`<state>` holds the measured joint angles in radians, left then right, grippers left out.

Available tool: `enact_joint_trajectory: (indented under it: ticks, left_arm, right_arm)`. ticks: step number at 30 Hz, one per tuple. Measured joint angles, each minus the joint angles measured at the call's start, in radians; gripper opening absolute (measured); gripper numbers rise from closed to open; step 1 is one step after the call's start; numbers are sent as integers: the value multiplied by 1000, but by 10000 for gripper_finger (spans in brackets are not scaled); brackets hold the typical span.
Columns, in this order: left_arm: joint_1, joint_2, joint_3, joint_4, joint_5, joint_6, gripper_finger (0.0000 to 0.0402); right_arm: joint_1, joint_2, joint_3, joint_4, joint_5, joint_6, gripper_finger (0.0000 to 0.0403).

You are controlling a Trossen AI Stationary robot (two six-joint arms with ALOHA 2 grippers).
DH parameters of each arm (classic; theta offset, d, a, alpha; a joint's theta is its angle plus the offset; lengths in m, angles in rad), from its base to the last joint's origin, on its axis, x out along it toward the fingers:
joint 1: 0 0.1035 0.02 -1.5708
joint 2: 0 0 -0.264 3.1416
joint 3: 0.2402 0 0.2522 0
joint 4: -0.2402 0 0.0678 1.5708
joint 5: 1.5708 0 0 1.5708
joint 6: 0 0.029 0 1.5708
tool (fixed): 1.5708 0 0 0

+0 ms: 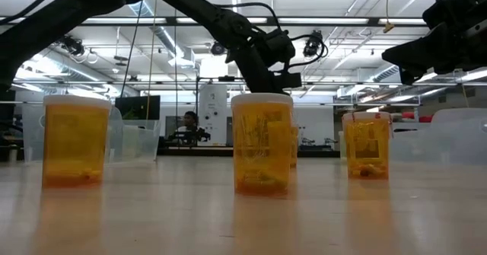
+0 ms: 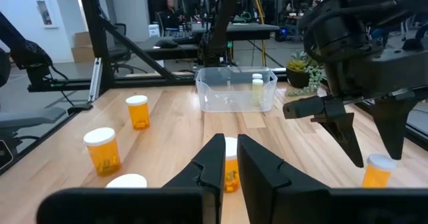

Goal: Pick and place medicine bottles into bin by pill shape (circle, oval)
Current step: Put the small orange pill bottle into the left transparent bin

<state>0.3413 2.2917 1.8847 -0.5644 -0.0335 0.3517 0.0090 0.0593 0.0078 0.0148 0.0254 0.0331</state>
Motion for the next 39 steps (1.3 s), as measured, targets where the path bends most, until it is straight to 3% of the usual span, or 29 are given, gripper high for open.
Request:
enact_joint_trajectory:
  ticks: [14,39]
  left_arm:
    - [-3,0,0,3,-15,11,204]
    - [-3,0,0,5,-15,27,127]
  right_arm:
    - [0,0,0,1,0,0,46]
    - [0,0,0,1,0,0,46]
